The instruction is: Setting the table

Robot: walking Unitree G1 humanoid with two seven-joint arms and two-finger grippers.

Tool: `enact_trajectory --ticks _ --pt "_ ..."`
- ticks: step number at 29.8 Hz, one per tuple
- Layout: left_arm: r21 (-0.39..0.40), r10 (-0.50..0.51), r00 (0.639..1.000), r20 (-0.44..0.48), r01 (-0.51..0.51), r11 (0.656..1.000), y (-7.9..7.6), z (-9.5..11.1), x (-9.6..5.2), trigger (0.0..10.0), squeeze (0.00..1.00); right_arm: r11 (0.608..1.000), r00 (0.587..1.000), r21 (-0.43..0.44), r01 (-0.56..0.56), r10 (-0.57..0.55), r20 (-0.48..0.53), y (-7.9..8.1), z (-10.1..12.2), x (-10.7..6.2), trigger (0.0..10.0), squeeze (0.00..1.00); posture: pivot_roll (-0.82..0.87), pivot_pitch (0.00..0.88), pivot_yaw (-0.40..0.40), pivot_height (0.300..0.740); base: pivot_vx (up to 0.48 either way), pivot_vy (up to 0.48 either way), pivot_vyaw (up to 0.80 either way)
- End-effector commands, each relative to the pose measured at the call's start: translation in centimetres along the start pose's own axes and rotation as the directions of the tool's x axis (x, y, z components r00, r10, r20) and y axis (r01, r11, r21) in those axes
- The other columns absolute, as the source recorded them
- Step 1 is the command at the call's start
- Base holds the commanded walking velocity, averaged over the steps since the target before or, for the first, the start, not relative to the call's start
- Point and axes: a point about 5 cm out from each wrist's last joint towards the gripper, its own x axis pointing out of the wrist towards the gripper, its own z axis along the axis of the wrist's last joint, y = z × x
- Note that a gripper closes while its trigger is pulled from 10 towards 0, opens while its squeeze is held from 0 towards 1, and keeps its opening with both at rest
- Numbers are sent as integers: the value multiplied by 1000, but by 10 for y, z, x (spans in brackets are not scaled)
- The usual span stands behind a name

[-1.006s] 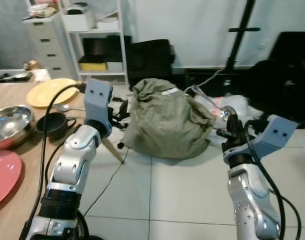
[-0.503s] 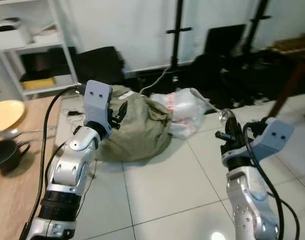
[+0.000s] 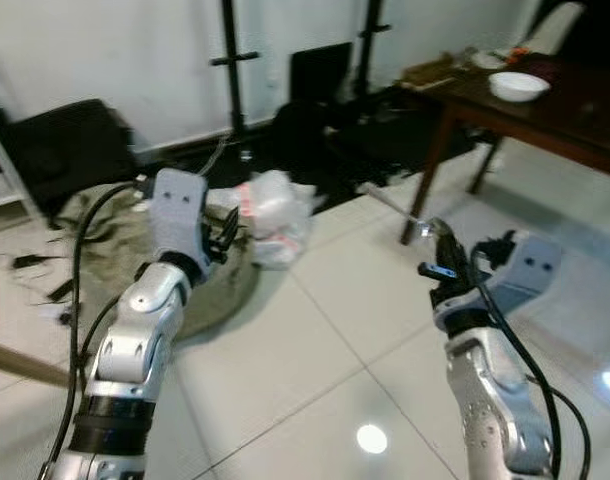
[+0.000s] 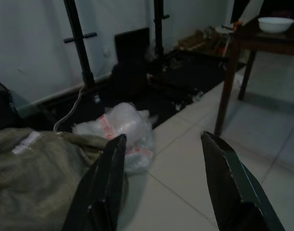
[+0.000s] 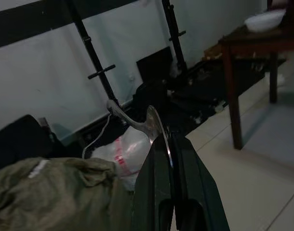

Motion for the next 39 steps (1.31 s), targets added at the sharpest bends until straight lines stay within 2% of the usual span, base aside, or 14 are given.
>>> enact_trajectory --ticks 1,4,7,12,15,20,29,30,34,35,37,38,39 --pt "5 33 999 13 -33 999 4 2 -5 10000 0 999 999 10 -32 33 -20 4 -2 4 10000 0 -31 26 -7 740 0 0 -800" --pt "9 66 998 9 -66 998 10 0 -12 10000 0 998 997 13 -66 66 -32 9 -4 10 10000 0 4 30 -27 740 0 0 -800" --pt "35 117 993 -1 -117 993 24 -2 -24 10000 0 994 993 25 -109 110 -41 17 -7 20 10000 0 30 28 -33 740 0 0 -800" --pt "45 117 993 9 -117 992 26 1 -22 10000 0 994 994 42 -99 101 -33 15 -7 25 10000 0 37 20 -18 740 0 0 -800" --pt "55 96 995 26 -97 994 21 4 -16 10000 0 995 996 53 -90 91 -25 13 -7 26 10000 0 24 15 -2 740 0 0 0" --pt "68 52 997 48 -55 996 11 8 -8 10000 0 995 997 57 -80 81 -14 12 -7 22 10000 0 -10 5 32 740 431 0 0" --pt "66 -50 997 54 46 997 -10 10 6 10000 0 999 1000 52 -10 11 -14 -3 -13 10 10000 0 -68 0 83 740 452 0 0" --pt "66 -64 997 48 61 996 -12 8 6 10000 0 998 999 60 -4 6 -36 -6 -19 7 10000 0 -71 0 86 740 450 0 0" --pt "66 -126 992 -20 127 990 -23 -16 -6 10000 0 1000 985 -27 4 -9 -172 -23 -56 -14 10000 0 -83 0 93 740 450 0 0" --pt "66 -126 992 -20 127 990 -23 -16 -6 10000 0 1000 985 -27 4 -9 -172 -23 -56 -14 10000 0 -83 0 93 740 450 0 0" --pt "50 -149 984 -94 154 987 -29 -40 -22 10000 0 998 974 -62 -10 -4 -226 -33 -71 -26 10000 0 -88 0 91 740 450 0 0" --pt "50 -149 984 -94 154 987 -29 -40 -22 10000 0 998 974 -62 -10 -4 -226 -33 -71 -26 10000 0 -88 0 91 740 450 0 0" --pt "42 -166 979 -121 172 984 -33 -49 -28 10000 0 998 967 -60 -22 6 -253 -36 -78 -31 10000 0 -87 0 89 740 450 0 0"
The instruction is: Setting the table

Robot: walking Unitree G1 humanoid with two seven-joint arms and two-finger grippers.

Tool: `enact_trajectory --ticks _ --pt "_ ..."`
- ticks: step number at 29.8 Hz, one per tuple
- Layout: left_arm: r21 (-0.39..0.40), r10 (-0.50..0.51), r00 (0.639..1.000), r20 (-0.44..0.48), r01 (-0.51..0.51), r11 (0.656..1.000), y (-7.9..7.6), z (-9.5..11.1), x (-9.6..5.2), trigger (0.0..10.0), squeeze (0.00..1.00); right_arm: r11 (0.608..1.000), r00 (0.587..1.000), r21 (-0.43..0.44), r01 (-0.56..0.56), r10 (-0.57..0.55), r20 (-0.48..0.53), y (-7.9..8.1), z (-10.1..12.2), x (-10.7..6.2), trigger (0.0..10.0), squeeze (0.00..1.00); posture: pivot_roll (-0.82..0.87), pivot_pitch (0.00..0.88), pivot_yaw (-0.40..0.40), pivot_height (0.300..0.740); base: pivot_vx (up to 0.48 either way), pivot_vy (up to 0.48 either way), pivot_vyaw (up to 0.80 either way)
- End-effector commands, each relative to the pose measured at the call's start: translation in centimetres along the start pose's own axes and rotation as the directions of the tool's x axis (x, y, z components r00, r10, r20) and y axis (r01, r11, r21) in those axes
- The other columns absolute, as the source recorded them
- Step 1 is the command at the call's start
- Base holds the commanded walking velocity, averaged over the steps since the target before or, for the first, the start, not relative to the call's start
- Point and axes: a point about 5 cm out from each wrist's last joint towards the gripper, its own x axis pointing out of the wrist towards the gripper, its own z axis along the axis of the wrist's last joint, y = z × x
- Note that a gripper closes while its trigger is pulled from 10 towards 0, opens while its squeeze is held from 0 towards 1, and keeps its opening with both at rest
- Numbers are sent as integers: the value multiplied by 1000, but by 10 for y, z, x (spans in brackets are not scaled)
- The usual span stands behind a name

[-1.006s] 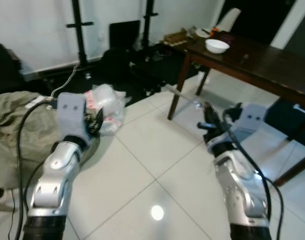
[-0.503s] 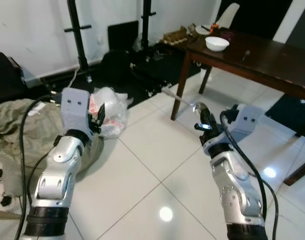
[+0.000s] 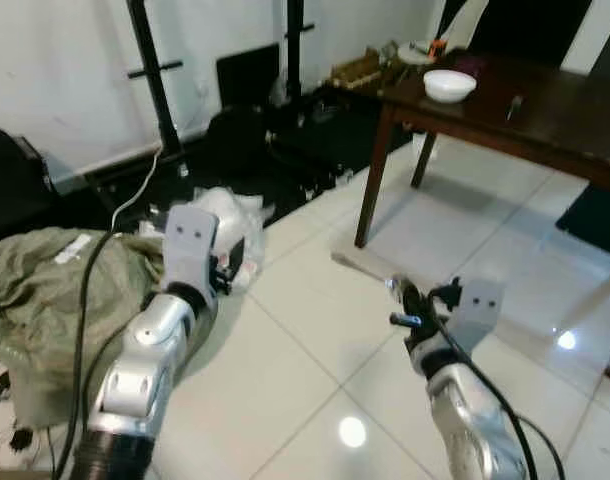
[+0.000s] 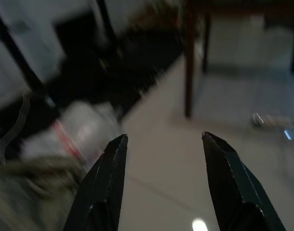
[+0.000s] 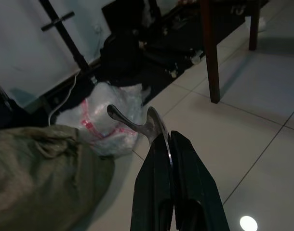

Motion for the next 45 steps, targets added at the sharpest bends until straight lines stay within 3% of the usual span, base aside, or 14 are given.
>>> enact_trajectory --ticks 1,2,3,8,16,37,45 --pt "13 -38 999 -22 39 999 -10 -7 -2 10000 0 1000 1000 -9 -10 10 -9 -5 -6 -3 10000 0 -85 0 88 740 450 0 0" --pt "4 -83 995 -58 83 997 -21 -21 -8 10000 0 1000 999 -20 -5 4 -44 -12 -17 -6 10000 0 -83 0 86 740 450 0 0" --pt "4 -83 995 -58 83 997 -21 -21 -8 10000 0 1000 999 -20 -5 4 -44 -12 -17 -6 10000 0 -83 0 86 740 450 0 0" --pt "-30 -205 970 -131 203 979 -53 -50 -21 10000 0 998 996 -58 35 -39 -75 -26 -33 -13 10000 0 -88 0 91 740 451 0 0" --pt "-59 -273 956 -110 268 962 -73 -49 -16 10000 0 994 997 -76 73 -73 4 -32 -17 -12 10000 0 -117 0 104 740 453 0 -163" --pt "-42 -290 954 -79 288 957 -74 -46 -8 10000 0 991 994 -84 107 -105 29 -42 -19 -12 10000 0 -133 0 114 740 454 0 -800" --pt "-40 -287 956 -65 285 958 -72 -42 -4 10000 0 990 993 -79 116 -113 43 -42 -16 -10 10000 0 -134 0 116 740 454 0 -123"
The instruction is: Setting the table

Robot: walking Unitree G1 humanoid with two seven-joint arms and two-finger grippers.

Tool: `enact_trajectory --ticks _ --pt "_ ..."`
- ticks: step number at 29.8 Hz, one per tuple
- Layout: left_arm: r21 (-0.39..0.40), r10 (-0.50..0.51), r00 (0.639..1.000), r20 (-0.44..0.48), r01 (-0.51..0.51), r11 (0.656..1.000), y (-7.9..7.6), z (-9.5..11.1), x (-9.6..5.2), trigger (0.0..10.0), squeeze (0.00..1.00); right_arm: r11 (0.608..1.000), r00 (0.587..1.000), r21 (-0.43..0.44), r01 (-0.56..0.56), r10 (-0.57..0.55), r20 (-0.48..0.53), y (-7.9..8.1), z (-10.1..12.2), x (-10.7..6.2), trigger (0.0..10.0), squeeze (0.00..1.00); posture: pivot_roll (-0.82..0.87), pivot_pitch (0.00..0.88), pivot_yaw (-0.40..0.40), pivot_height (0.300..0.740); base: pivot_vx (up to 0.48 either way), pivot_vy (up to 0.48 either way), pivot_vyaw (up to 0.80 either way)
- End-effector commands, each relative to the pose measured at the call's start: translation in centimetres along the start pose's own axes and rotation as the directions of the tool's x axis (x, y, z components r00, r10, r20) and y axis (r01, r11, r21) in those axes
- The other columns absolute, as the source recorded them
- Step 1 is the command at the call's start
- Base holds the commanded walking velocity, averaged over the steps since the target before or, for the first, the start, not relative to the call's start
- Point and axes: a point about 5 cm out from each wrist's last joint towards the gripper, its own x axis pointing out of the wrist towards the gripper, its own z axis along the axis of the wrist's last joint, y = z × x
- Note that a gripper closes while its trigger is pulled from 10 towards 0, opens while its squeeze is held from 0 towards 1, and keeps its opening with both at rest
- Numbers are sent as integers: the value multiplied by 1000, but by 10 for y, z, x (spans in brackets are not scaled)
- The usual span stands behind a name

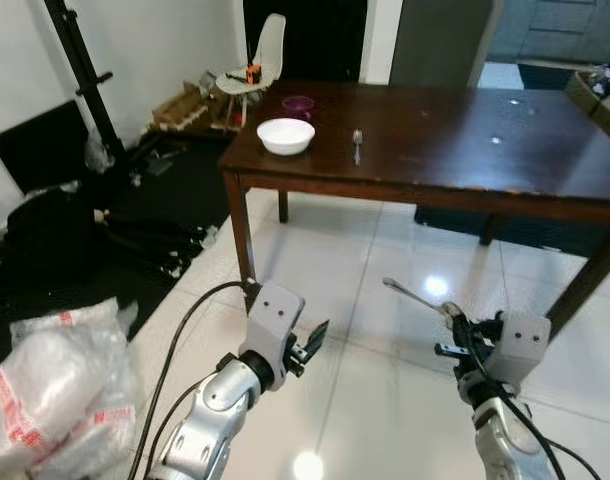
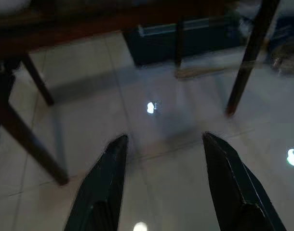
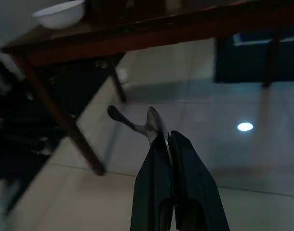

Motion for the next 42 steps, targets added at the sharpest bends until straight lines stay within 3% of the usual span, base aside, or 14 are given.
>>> enact_trajectory --ticks 1,6,10,12,14,20,24,31,36,38,42 --pt "-3 -2 1000 -14 2 1000 -2 -3 1 10000 0 1000 1000 -6 20 -20 -16 -6 -4 -3 10000 0 -134 0 117 740 454 0 -494" --pt "-1 -6 1000 1 6 1000 -2 1 3 10000 0 999 999 -6 31 -31 -11 -7 -3 -3 10000 0 -138 0 121 740 454 0 -83" --pt "-7 -9 999 43 9 1000 -2 14 8 10000 0 999 999 -7 37 -37 0 -8 -1 -3 10000 0 -141 0 123 740 454 0 0" --pt "-9 -18 995 97 19 1000 -3 30 12 10000 0 999 999 -6 40 -40 26 -7 6 -1 10000 0 -140 0 125 740 454 0 -441" --pt "-9 -18 995 97 19 1000 -3 30 12 10000 0 999 999 -6 40 -40 26 -7 6 -1 10000 0 -140 0 125 740 454 0 -444" --pt "2 -56 980 189 57 998 -8 59 21 10000 0 999 991 -9 45 -43 123 -5 32 7 10000 0 -143 0 133 740 454 0 -700" --pt "1 -60 978 199 61 998 -9 63 23 10000 0 999 985 -18 45 -42 169 -4 45 10 10000 0 -144 0 135 740 454 0 -150" --pt "0 -61 972 225 62 998 -7 76 26 10000 0 998 950 -56 7 11 313 8 92 16 10000 0 -146 0 140 740 454 0 0" --pt "-1 -65 968 241 67 998 -8 83 28 10000 0 998 943 -65 -22 42 330 13 103 18 10000 0 -144 0 140 740 454 0 0" --pt "-1 -63 967 249 65 998 -7 85 28 10000 0 993 939 -111 -34 70 338 15 109 19 10000 0 -141 0 140 740 456 0 0" --pt "-1 -62 967 249 64 998 -7 86 27 10000 0 993 941 -111 -31 67 331 15 108 20 10000 0 -139 0 140 740 458 0 0"
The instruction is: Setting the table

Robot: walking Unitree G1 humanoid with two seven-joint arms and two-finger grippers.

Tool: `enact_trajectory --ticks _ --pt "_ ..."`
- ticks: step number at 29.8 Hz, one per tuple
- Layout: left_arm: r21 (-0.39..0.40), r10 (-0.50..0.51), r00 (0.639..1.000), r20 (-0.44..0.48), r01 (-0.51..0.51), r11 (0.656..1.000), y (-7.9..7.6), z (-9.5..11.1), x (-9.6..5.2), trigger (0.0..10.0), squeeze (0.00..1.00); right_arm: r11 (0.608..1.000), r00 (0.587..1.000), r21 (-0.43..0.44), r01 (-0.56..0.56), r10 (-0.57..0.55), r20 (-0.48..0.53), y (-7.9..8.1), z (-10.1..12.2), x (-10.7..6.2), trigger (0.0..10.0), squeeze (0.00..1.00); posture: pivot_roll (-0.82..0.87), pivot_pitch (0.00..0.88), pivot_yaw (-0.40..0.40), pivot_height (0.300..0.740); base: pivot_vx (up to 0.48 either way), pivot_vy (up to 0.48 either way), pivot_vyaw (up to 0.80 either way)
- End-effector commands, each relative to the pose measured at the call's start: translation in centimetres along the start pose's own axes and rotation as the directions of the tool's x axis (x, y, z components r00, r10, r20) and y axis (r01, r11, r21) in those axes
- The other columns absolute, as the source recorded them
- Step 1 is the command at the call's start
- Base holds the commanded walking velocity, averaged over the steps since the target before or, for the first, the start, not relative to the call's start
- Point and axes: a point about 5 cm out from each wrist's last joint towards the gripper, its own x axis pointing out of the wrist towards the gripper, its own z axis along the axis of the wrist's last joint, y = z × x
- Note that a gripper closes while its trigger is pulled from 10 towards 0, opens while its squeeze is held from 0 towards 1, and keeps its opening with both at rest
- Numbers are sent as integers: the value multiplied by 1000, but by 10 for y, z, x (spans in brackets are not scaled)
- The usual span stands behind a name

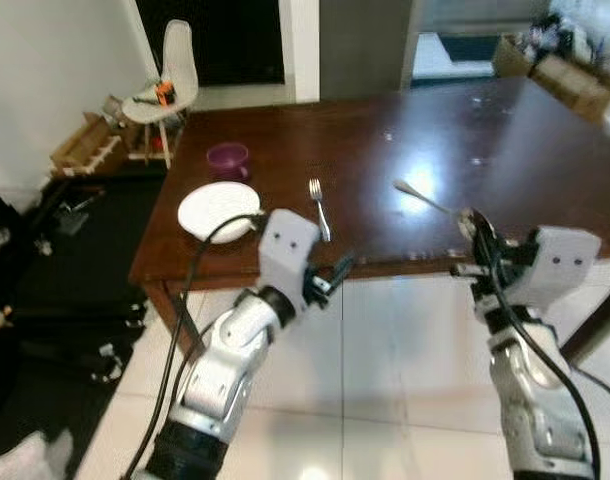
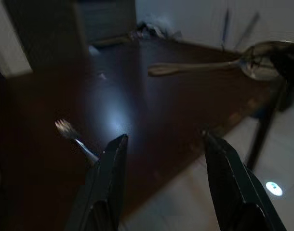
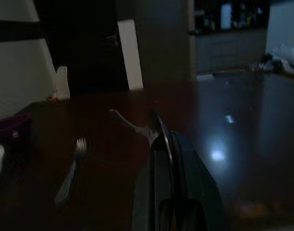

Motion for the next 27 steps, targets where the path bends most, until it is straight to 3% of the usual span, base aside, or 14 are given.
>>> enact_trajectory --ticks 1,10,22,27 --pt "-13 18 1000 -21 -19 1000 5 -5 -4 10000 0 1000 1000 18 -21 21 -15 7 -4 -1 10000 0 -138 0 140 740 458 0 0" --pt "5 25 999 -38 -24 1000 5 -5 -6 10000 0 998 998 48 -37 39 -49 14 -9 -4 10000 0 -130 0 141 740 423 0 0" --pt "-17 120 989 -83 -122 992 14 -10 -14 10000 0 989 989 88 -120 127 -75 26 -14 -6 10000 0 -120 0 141 740 0 0 0" --pt "24 230 966 -120 -229 973 23 -13 -15 10000 0 982 982 113 -154 165 -95 32 -18 -8 10000 0 -119 0 141 740 0 0 0"
